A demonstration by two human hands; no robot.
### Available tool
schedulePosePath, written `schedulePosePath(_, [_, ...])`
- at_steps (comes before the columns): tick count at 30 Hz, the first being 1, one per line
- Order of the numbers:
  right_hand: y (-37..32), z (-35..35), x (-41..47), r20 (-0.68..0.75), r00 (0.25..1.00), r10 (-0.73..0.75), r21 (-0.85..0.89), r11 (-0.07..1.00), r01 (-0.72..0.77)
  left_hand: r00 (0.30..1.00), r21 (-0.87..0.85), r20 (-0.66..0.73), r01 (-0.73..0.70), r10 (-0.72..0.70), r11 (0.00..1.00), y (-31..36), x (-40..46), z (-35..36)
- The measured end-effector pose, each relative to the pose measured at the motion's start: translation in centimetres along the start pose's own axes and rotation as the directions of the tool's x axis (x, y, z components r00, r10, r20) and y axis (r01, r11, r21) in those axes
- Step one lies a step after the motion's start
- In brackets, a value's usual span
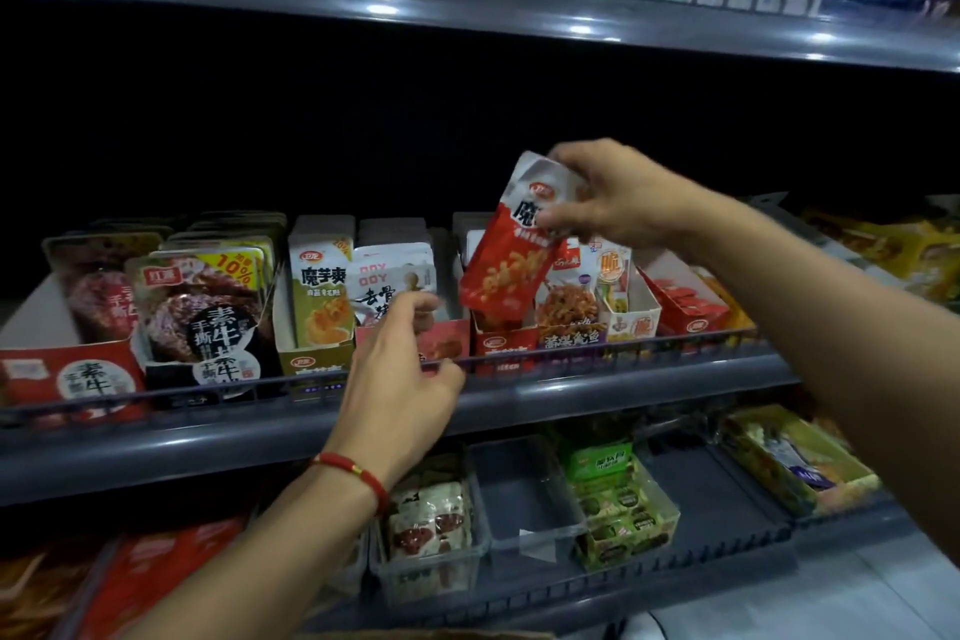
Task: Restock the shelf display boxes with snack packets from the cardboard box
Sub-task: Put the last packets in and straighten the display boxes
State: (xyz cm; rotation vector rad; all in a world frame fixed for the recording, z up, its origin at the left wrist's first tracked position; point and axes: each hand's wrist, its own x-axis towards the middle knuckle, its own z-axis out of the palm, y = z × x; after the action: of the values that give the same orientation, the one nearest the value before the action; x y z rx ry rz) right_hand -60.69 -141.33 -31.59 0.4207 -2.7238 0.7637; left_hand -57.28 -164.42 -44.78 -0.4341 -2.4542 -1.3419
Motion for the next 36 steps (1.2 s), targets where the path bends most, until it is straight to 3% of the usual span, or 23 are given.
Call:
schedulePosePath(11, [2.1, 4.2, 5.9, -0.032, 0.999, 0.024, -0.428, 0.903, -0.035, 0.998, 0.023, 0.032, -0.057, 0.057, 0.998, -0.7, 0.1, -0.1])
schedulePosePath(20, [1.7, 3.8, 6.9, -0.03, 0.999, -0.014, -0.513, 0.859, -0.003, 0.992, 0.11, 0.053, -0.122, 0.117, 0.986, -0.7, 0.9, 0.2])
schedulePosePath(27, [1.0, 4.6, 6.7, 0.063, 0.995, -0.081, -0.606, 0.789, 0.103, 0.985, 0.2, 0.094, -0.158, 0.141, 0.967, -0.8, 1.5, 1.1])
schedulePosePath(32, [1.0, 6.1, 6.4, 0.047, 0.998, -0.051, -0.665, 0.744, 0.069, 0.945, 0.385, 0.263, -0.289, 0.196, 0.876, -0.9, 2.9, 3.1])
schedulePosePath(36, [1.5, 7.4, 6.3, 0.026, 0.997, -0.069, -0.704, 0.707, 0.067, 0.947, 0.427, 0.242, -0.301, 0.213, 0.853, -1.0, 3.6, 4.6])
